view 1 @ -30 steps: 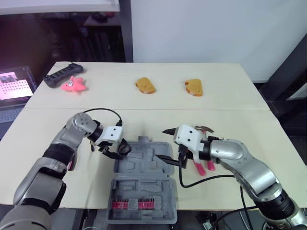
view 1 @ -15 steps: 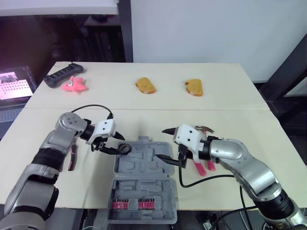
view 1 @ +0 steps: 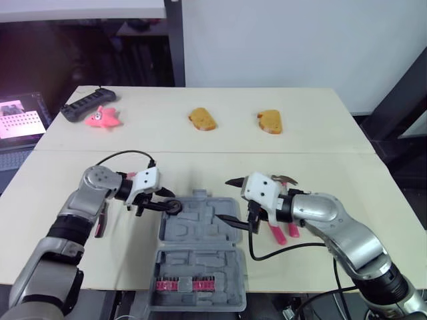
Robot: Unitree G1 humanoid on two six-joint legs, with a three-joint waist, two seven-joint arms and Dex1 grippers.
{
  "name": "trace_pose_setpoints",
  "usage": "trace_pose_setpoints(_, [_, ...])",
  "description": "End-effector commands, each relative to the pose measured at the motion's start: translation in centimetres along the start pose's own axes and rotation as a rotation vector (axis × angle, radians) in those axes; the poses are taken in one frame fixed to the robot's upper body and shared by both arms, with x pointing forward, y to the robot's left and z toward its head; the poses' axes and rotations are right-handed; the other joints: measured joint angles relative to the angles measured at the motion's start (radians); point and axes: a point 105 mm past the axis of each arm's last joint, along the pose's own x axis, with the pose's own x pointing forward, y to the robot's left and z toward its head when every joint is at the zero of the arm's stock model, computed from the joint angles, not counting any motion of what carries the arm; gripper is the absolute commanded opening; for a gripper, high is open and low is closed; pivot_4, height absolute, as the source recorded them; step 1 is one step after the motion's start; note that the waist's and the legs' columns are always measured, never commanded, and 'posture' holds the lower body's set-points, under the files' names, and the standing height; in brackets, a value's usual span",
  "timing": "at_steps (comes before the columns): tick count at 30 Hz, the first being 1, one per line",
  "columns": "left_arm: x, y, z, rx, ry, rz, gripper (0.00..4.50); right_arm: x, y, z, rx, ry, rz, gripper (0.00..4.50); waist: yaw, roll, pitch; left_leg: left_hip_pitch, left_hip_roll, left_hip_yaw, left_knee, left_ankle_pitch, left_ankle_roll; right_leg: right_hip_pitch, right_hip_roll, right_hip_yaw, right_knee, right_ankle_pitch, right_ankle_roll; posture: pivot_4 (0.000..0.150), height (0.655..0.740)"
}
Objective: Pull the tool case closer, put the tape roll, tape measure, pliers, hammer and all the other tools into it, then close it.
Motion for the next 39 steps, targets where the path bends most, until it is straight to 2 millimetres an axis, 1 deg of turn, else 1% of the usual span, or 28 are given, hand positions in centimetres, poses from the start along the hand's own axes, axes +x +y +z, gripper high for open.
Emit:
trace_pose_setpoints(1, [0.4, -0.1, 0.2, 0.018, -0.011, 0.011, 1.79, 0.0, 0.0, 0.9, -0.028, -0.033, -0.006, 4.50, 0.000, 0.000, 0.000, 0.000, 0.000, 0.000, 0.000, 0.000, 0.000, 0.000, 0.000, 0.000, 0.000, 0.000, 0.000, 0.150, 0.7400])
trace_pose_setpoints(7, [1.2, -0.4, -0.4, 0.037, 0.015, 0.008, 1.79, -0.1, 0.1, 1.0, -0.027, -0.035, -0.007, 4.50, 0.000, 0.000, 0.000, 0.000, 0.000, 0.000, 0.000, 0.000, 0.000, 0.000, 0.000, 0.000, 0.000, 0.000, 0.000, 0.150, 0.7400])
trace_pose_setpoints(11, [1.3, -0.2, -1.2, 0.075, 0.069, 0.019, 1.79, -0.2, 0.2, 1.1, -0.024, -0.037, -0.003, 4.50, 0.000, 0.000, 0.000, 0.000, 0.000, 0.000, 0.000, 0.000, 0.000, 0.000, 0.000, 0.000, 0.000, 0.000, 0.000, 0.150, 0.7400])
trace_pose_setpoints(16, [1.6, -0.6, -1.9, 0.086, 0.094, 0.011, 1.79, -0.2, 0.2, 1.1, -0.022, -0.037, -0.002, 4.50, 0.000, 0.000, 0.000, 0.000, 0.000, 0.000, 0.000, 0.000, 0.000, 0.000, 0.000, 0.000, 0.000, 0.000, 0.000, 0.150, 0.7400])
trace_pose_setpoints(22, [1.8, -0.4, -1.3, 0.075, 0.062, 0.021, 1.79, -0.2, 0.2, 1.1, -0.023, -0.034, -0.003, 4.50, 0.000, 0.000, 0.000, 0.000, 0.000, 0.000, 0.000, 0.000, 0.000, 0.000, 0.000, 0.000, 0.000, 0.000, 0.000, 0.150, 0.7400])
trace_pose_setpoints(26, [1.6, -0.1, -0.8, 0.081, 0.053, 0.031, 1.79, -0.3, 0.1, 1.1, -0.025, -0.035, -0.001, 4.50, 0.000, 0.000, 0.000, 0.000, 0.000, 0.000, 0.000, 0.000, 0.000, 0.000, 0.000, 0.000, 0.000, 0.000, 0.000, 0.150, 0.7400])
trace_pose_setpoints(29, [1.1, 0.2, 0.1, 0.088, 0.027, 0.041, 1.79, -0.4, -0.1, 1.1, -0.026, -0.037, -0.006, 4.50, 0.000, 0.000, 0.000, 0.000, 0.000, 0.000, 0.000, 0.000, 0.000, 0.000, 0.000, 0.000, 0.000, 0.000, 0.000, 0.150, 0.7400])
trace_pose_setpoints(32, [-0.8, 0.2, 1.8, 0.092, -0.015, 0.056, 1.79, -1.1, -0.6, 1.3, -0.031, -0.047, -0.024, 4.50, 0.000, 0.000, 0.000, 0.000, 0.000, 0.000, 0.000, 0.000, 0.000, 0.000, 0.000, 0.000, 0.000, 0.000, 0.000, 0.150, 0.7400])
trace_pose_setpoints(33, [-1.2, 0.1, 2.1, 0.088, -0.023, 0.062, 1.79, -1.2, -0.7, 1.3, -0.032, -0.049, -0.025, 4.50, -0.001, 0.000, 0.000, 0.000, 0.000, 0.000, 0.000, 0.000, 0.000, 0.000, 0.000, 0.000, 0.000, 0.000, 0.000, 0.150, 0.7400])
trace_pose_setpoints(36, [-3.7, -0.1, 2.9, 0.030, -0.059, 0.103, 1.79, -2.1, -1.1, 1.3, -0.016, -0.057, -0.046, 4.50, -0.002, 0.000, 0.000, 0.000, 0.000, 0.000, 0.000, 0.000, 0.000, 0.000, 0.000, 0.000, 0.000, 0.000, 0.000, 0.150, 0.7400])
trace_pose_setpoints(37, [-5.1, -0.1, 3.0, -0.020, -0.077, 0.135, 1.79, -2.9, -1.5, 1.0, -0.002, -0.057, -0.064, 4.50, -0.002, 0.000, 0.000, 0.000, 0.000, 0.000, -0.001, 0.000, 0.000, 0.000, 0.000, 0.000, 0.000, 0.000, 0.000, 0.150, 0.7400])
trace_pose_setpoints(38, [-6.0, -0.2, 3.0, -0.055, -0.089, 0.156, 1.79, -3.5, -1.6, 0.9, 0.006, -0.056, -0.075, 4.50, -0.001, 0.000, 0.000, 0.000, 0.000, 0.000, -0.001, 0.000, 0.000, 0.000, 0.000, 0.000, 0.000, 0.000, 0.000, 0.150, 0.7400])
trace_pose_setpoints(39, [-7.3, -0.2, 2.3, -0.111, -0.086, 0.198, 1.79, -4.4, -2.0, 0.4, 0.025, -0.053, -0.095, 4.50, -0.001, 0.000, 0.000, 0.000, 0.000, 0.000, -0.001, 0.000, 0.000, 0.000, 0.000, 0.000, 0.000, 0.000, 0.000, 0.150, 0.7400])
